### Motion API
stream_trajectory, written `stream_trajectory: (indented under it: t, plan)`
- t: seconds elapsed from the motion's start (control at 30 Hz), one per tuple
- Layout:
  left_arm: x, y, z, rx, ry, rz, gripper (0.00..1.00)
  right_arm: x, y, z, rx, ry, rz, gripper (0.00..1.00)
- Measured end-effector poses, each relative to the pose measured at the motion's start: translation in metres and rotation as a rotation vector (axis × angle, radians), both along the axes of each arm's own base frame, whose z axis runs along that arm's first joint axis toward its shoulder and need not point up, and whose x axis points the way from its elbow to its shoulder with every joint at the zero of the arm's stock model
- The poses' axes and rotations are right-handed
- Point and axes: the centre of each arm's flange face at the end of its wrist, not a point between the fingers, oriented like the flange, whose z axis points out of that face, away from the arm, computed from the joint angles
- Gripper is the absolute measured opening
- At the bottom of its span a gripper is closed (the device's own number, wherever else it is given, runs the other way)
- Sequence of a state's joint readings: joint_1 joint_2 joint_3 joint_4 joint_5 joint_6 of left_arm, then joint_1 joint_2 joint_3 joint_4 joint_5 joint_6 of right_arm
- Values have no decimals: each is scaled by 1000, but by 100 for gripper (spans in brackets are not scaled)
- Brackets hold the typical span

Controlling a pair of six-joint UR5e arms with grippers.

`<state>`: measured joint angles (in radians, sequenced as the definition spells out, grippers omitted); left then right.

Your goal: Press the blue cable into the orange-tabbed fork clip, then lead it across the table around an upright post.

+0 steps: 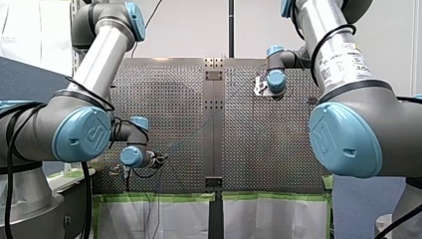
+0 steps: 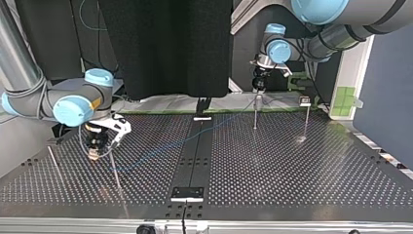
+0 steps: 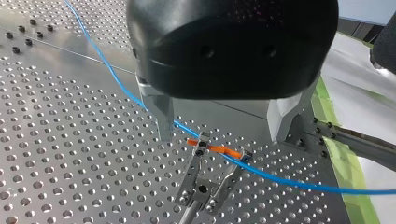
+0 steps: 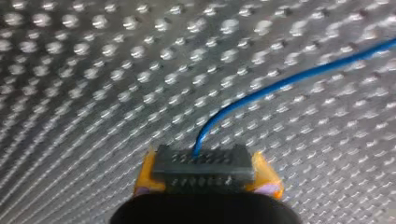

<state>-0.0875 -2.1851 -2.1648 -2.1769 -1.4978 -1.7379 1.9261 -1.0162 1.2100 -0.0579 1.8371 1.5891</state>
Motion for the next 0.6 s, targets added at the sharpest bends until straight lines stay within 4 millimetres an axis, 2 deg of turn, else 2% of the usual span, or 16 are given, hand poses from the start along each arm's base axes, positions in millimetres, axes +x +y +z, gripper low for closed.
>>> stream_trajectory:
  t: [0.4, 0.6]
  plan:
    - [0, 0, 0, 0, 1, 0, 100, 2, -1, -18, 27, 10, 6, 0]
    - [0, 0, 0, 0, 1, 0, 100, 2, -4, -35, 51, 20, 3, 0]
